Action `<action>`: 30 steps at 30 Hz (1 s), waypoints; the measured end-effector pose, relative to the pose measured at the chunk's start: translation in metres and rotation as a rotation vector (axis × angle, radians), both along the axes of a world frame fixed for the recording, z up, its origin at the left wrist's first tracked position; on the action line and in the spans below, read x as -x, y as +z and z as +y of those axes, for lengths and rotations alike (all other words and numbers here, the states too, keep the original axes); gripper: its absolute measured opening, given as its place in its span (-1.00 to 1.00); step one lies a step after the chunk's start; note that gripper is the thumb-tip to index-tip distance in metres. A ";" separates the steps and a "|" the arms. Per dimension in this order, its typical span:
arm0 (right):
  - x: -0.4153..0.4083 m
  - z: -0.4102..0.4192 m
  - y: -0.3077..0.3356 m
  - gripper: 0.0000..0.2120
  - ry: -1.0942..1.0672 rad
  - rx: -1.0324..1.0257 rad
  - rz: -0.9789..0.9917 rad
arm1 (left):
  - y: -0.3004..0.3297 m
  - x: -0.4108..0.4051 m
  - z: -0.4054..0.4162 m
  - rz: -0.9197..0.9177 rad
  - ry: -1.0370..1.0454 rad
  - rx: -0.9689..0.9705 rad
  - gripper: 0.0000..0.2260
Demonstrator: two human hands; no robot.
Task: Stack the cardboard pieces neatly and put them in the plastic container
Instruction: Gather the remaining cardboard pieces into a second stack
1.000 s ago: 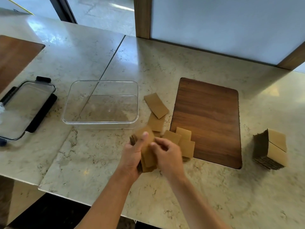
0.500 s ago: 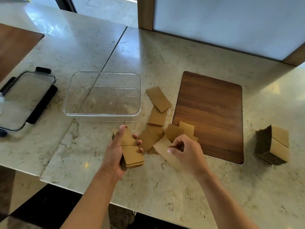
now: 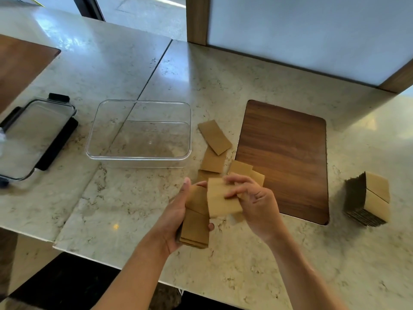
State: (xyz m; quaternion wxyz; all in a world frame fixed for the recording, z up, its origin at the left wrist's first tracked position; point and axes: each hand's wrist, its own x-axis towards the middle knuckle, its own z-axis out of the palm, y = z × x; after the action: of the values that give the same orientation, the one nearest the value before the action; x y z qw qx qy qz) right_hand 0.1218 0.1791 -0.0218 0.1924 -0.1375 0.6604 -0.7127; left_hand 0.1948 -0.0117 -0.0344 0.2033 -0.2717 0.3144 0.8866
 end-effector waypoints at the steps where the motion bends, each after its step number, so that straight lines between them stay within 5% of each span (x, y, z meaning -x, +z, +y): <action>1: -0.001 -0.002 -0.001 -0.68 0.000 -0.023 0.011 | 0.001 0.000 0.001 -0.001 -0.015 0.017 -0.37; 7: -0.005 -0.010 -0.012 -0.42 0.018 -0.179 -0.005 | 0.007 0.001 0.003 -0.022 -0.010 0.052 -0.32; 13: -0.009 -0.015 -0.003 -0.75 -0.011 -0.212 -0.069 | 0.005 0.005 0.004 -0.003 0.026 0.102 -0.31; 20: -0.003 -0.017 -0.001 -0.02 -0.179 0.221 -0.411 | -0.003 0.001 0.005 0.044 0.087 0.101 -0.31; 22: -0.006 -0.026 0.000 -0.15 -0.214 0.132 -0.440 | -0.006 0.001 0.011 0.066 0.115 0.156 -0.33; 26: -0.010 -0.042 -0.001 -0.96 -0.330 -0.316 -0.243 | -0.009 0.006 0.018 -0.075 0.303 0.406 -0.61; 30: -0.027 -0.046 -0.008 -0.57 -0.256 -0.528 -0.182 | -0.010 0.015 0.008 -0.115 0.515 0.379 -0.74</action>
State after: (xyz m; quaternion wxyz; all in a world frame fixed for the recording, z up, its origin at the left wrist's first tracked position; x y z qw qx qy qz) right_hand 0.1483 0.1335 -0.0297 0.1886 0.0657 0.8148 -0.5443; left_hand 0.1800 -0.0034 -0.0443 -0.0645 -0.4250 0.3830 0.8177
